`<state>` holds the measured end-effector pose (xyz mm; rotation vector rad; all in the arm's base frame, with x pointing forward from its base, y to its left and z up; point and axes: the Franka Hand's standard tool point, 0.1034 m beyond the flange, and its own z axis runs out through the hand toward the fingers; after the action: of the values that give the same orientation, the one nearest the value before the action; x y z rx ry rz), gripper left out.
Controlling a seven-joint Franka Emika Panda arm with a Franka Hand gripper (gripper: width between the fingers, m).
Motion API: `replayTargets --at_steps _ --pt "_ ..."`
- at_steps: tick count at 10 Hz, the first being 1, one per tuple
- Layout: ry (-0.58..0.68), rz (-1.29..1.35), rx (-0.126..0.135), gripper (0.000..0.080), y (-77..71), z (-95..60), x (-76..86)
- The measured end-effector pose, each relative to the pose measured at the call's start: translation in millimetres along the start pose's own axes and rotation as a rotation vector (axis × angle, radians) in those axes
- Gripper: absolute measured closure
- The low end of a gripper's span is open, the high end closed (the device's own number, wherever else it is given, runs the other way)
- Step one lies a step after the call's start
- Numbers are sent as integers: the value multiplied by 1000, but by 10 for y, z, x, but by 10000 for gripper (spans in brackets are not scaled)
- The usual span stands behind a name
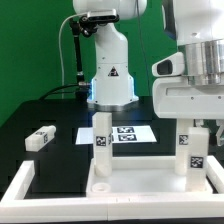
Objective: Assemble desk
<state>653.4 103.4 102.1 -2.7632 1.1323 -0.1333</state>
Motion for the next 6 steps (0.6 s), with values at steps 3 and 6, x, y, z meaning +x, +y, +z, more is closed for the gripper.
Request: replayTargets --at_steps 3,6 --pt "-2 -5 0 798 -15 12 -44" --pt "-9 -2 -1 492 -35 -8 -154"
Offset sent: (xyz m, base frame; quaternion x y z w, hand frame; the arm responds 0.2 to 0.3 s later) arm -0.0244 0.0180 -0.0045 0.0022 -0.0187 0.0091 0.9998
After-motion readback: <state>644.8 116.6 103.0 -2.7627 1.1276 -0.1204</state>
